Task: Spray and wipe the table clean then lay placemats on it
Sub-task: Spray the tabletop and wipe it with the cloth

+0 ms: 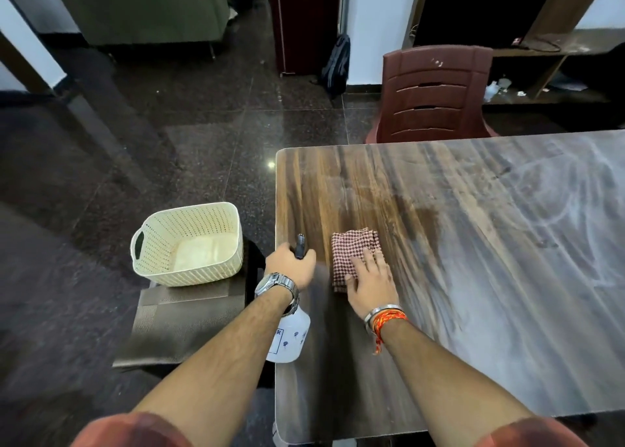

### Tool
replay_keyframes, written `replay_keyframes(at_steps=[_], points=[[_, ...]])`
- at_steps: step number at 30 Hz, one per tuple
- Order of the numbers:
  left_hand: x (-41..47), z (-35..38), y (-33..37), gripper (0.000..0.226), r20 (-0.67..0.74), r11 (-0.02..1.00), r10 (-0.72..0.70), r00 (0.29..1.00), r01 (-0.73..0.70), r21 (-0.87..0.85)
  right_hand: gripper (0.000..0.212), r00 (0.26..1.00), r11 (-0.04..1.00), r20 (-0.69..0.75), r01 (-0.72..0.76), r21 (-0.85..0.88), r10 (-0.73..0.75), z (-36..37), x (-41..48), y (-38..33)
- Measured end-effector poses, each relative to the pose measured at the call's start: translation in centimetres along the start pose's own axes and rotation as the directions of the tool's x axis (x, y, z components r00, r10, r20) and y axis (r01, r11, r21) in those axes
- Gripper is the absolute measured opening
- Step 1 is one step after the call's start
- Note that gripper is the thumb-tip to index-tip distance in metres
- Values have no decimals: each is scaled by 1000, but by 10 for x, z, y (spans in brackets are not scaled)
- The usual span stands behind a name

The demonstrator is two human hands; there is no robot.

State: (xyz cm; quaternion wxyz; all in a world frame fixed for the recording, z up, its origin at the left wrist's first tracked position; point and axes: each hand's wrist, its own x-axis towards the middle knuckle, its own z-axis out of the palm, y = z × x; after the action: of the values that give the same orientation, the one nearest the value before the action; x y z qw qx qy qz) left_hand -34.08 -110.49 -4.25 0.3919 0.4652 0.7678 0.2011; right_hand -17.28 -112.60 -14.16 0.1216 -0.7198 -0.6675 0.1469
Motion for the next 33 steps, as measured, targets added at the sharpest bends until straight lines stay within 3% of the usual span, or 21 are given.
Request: replay_keyframes(at_steps=[5, 13, 19, 23, 26, 33], points=[[16, -10, -1, 27, -1, 1000, -2, 1000, 2, -22, 59, 979, 986, 197, -15, -169, 49, 21, 14, -11], [53, -8, -1, 39, -45, 999, -22, 999, 23, 28, 60, 983, 992, 174, -46, -117, 66, 31, 40, -34], [85, 2, 13, 41, -61, 997, -56, 997, 59, 41, 58, 953, 966, 231, 226, -126, -193, 44, 80, -44], [120, 9, 33, 44, -104, 996, -67, 992, 73, 59, 56, 877, 908, 359, 392, -150, -319, 46, 125, -63], [149, 12, 54, 42, -165, 996, -52, 985, 63, 57, 57, 839, 901, 437, 414, -127, -324, 42, 169, -74], [212, 11, 94, 37, -275, 996, -70, 959, 81, 32, 64, 849, 909, 413, 403, -103, -330, 53, 266, -92]])
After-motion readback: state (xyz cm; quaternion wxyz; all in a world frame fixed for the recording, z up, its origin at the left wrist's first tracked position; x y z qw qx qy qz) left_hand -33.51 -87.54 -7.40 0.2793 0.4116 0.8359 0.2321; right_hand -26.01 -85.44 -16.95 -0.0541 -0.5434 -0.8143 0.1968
